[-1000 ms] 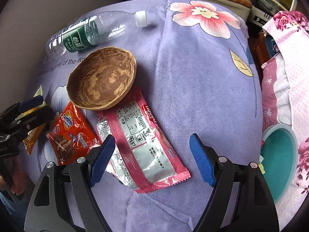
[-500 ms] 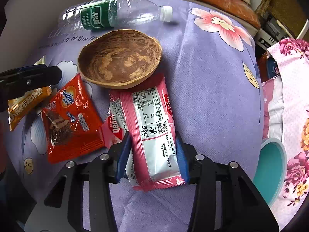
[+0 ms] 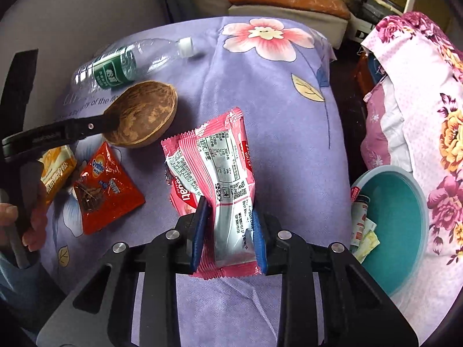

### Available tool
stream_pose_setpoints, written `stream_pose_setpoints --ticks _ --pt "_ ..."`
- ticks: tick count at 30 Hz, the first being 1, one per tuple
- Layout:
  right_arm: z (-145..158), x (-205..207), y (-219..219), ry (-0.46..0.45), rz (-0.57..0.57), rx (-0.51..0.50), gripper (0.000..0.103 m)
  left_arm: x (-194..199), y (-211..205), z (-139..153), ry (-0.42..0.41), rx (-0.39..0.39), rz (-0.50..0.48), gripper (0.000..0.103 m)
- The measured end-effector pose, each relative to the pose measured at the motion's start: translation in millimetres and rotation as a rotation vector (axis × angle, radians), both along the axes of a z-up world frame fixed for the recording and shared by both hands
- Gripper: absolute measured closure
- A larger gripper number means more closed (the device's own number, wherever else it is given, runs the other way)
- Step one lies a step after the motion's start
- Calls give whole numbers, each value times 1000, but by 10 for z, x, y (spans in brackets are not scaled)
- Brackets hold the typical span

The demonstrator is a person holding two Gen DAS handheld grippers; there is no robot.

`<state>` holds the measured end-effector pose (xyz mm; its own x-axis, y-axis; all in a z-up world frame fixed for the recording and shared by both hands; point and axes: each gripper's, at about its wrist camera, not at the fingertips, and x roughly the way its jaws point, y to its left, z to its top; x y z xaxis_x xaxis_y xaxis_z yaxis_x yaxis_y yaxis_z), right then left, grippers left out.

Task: Collect trash
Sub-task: 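Grasp the pink wrapper with the right tool while the left tool grasps the coconut-shell bowl, then carry the bowl and pink wrapper to the teal bin and open both tools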

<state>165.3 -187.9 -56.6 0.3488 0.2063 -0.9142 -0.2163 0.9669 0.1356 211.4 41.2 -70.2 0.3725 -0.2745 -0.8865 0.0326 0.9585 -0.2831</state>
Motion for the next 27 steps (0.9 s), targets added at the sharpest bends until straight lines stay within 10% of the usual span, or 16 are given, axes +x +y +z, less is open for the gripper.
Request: stream_pose_setpoints --ticks 7,11,27 --pt "74 30 -213 -21 -64 17 76 38 -249 -105 9 36 -49 53" --pt "101 22 -264 -29 -78 24 76 -15 -253 -51 -40 59 -21 88" --pt "207 -166 -621 -74 -169 61 76 -327 -722 409 -180 167 -86 95"
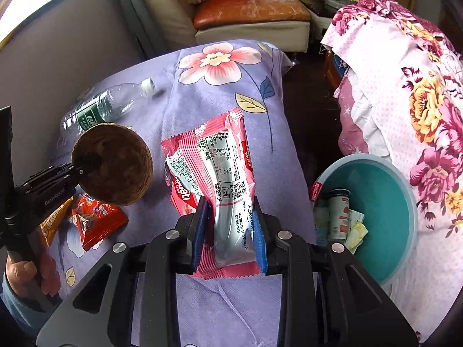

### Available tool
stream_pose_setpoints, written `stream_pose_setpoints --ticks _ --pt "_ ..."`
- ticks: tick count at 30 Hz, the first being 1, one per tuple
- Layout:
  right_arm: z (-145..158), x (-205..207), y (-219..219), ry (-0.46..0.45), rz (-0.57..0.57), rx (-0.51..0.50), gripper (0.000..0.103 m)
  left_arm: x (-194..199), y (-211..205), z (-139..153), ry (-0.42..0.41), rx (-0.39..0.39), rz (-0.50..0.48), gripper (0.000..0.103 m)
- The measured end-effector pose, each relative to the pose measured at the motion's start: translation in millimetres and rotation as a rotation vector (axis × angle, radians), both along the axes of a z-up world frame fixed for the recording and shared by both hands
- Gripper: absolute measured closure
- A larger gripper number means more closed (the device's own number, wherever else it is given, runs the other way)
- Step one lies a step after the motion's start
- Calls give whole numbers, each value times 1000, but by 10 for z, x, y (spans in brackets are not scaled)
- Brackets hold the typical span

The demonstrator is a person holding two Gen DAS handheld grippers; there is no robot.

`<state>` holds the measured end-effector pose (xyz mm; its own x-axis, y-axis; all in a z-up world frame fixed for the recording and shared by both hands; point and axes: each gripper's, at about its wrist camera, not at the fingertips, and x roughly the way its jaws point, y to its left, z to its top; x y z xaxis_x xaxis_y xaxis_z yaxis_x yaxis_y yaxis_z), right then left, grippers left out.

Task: Collect trash
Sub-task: 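Carry the bowl and pink wrapper to the teal bin and open both tools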

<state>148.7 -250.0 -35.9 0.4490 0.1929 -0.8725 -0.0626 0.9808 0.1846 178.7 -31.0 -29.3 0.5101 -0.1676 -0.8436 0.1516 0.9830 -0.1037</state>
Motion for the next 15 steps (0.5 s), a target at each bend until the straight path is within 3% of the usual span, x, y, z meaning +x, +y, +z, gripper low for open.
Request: stream_pose_setpoints --ticks 8,15 --pt "100 -191 -466 -38 -89 54 76 -180 -475 212 -31 -5 -91 95" --pt "98 -442 -981 -73 -196 86 76 -280 -1068 184 2 -24 -179 95"
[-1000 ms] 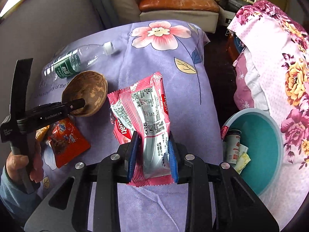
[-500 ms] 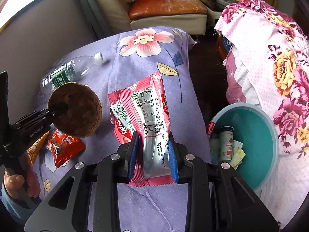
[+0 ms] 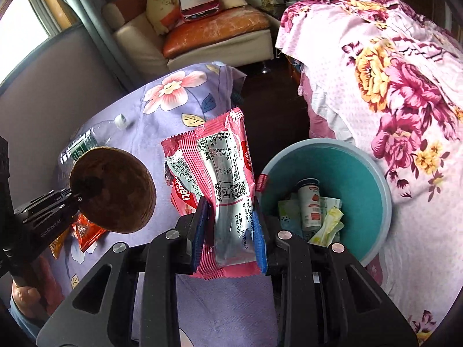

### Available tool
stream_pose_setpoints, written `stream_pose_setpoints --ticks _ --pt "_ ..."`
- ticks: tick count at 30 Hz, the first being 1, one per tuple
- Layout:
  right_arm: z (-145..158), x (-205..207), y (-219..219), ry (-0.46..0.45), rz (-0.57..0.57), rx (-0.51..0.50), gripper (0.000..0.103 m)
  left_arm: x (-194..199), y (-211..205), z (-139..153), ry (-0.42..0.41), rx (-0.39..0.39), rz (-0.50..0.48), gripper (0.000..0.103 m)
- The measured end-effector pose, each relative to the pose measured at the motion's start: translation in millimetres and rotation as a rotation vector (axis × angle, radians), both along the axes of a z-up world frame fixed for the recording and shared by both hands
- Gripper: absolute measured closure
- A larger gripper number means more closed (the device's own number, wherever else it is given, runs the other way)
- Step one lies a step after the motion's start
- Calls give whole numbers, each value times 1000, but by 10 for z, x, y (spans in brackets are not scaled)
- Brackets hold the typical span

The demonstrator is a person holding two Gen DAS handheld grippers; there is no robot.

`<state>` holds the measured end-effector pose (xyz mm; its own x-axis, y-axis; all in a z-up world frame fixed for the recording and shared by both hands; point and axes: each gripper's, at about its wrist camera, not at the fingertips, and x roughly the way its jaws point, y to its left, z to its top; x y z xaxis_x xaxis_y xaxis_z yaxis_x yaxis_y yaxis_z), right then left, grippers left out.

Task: Collect trash
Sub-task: 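Carry the bowl and pink wrapper to the teal bin and open both tools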

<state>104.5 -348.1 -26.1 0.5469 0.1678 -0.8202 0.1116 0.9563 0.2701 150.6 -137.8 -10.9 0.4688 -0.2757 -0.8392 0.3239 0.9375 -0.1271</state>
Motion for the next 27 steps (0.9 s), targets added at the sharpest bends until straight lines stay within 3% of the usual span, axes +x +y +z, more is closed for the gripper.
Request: stream_pose_setpoints --ticks 15,27 --pt "-93 -345 -1071 -10 -202 -2 75 -69 -1354 -405 84 66 -214 95" --pt "-317 -265 -1328 34 -231 11 74 48 -1745 -703 135 115 -264 95"
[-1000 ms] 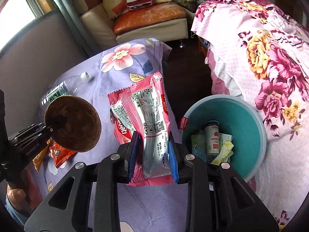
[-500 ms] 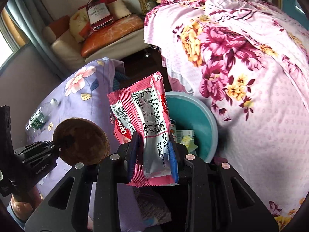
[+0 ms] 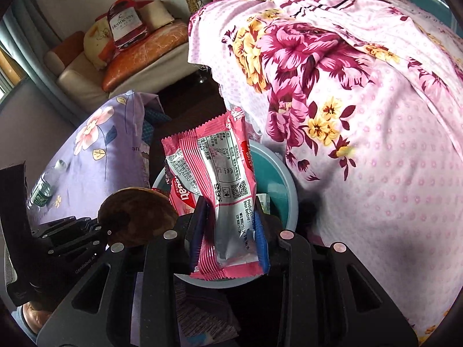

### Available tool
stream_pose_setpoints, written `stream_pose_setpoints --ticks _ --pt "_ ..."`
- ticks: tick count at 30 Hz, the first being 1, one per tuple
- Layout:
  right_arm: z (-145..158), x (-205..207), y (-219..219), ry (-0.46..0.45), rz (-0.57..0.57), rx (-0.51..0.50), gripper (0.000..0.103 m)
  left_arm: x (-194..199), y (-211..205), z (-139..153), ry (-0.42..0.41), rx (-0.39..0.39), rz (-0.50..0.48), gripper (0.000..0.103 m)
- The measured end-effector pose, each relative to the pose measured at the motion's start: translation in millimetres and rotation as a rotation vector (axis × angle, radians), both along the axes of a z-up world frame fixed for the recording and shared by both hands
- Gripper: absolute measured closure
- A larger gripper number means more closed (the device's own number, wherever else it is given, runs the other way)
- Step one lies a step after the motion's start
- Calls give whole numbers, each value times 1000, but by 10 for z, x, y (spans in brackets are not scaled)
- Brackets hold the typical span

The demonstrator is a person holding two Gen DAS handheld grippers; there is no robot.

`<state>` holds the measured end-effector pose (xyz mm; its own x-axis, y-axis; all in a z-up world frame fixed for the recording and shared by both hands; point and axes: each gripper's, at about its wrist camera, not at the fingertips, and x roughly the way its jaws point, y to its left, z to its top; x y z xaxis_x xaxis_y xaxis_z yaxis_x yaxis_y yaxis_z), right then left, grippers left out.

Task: Collect trash
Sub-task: 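Carry the bowl and pink wrapper to the teal bin and open both tools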

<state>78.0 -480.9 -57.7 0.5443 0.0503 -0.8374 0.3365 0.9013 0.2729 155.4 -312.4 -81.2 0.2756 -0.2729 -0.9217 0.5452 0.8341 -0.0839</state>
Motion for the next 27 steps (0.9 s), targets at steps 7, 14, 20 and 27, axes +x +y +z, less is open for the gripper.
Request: stream_pose_setpoints --ticks 7,14,20,27 --pt "-83 52 -34 18 -6 5 73 111 -83 -115 19 22 -3 91" --pt "-145 113 -8 37 -1 5 73 142 -47 -126 30 14 15 77" --pt "-161 152 28 44 10 -1 71 177 92 50 -18 -15 55 37" --pt "-193 221 121 63 21 -2 62 207 419 178 -19 -60 121 18"
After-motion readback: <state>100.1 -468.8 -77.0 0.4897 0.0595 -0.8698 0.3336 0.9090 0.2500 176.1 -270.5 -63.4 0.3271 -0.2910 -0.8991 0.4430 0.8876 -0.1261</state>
